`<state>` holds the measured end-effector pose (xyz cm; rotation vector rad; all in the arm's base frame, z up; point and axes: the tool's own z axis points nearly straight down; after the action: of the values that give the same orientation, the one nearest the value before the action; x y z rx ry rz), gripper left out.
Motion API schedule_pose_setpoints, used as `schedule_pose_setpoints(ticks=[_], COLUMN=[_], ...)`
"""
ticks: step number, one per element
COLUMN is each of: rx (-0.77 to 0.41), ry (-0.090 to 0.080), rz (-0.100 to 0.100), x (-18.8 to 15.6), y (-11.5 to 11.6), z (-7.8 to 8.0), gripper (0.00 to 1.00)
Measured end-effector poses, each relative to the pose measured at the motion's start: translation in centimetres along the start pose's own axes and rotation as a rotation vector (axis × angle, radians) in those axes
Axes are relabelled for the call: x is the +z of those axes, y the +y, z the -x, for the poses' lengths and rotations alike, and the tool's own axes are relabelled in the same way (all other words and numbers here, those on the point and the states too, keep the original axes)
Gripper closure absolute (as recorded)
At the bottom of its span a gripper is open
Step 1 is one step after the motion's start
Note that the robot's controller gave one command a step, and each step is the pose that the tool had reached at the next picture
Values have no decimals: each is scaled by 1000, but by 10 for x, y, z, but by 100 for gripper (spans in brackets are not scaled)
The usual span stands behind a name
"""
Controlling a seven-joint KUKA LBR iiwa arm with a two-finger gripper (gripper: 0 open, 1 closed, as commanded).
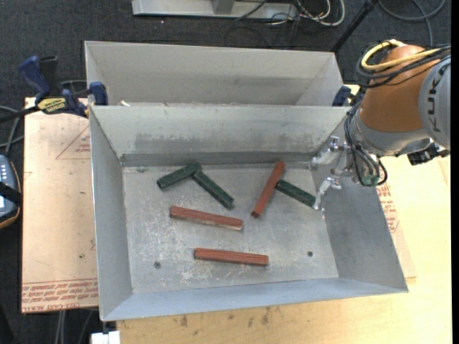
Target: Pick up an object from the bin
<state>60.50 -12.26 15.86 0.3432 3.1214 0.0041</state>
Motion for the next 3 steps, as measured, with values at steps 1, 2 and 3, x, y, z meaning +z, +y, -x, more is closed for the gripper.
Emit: schedule_pose_setpoints(ticks=[1, 2, 3], rx=[-68, 53, 29], ry=[-3, -1, -12], rz=[-2, -2, -4], x=[10, 42, 81], y=[-5, 4, 16], z=[5, 1, 10], gripper=[0, 0, 100])
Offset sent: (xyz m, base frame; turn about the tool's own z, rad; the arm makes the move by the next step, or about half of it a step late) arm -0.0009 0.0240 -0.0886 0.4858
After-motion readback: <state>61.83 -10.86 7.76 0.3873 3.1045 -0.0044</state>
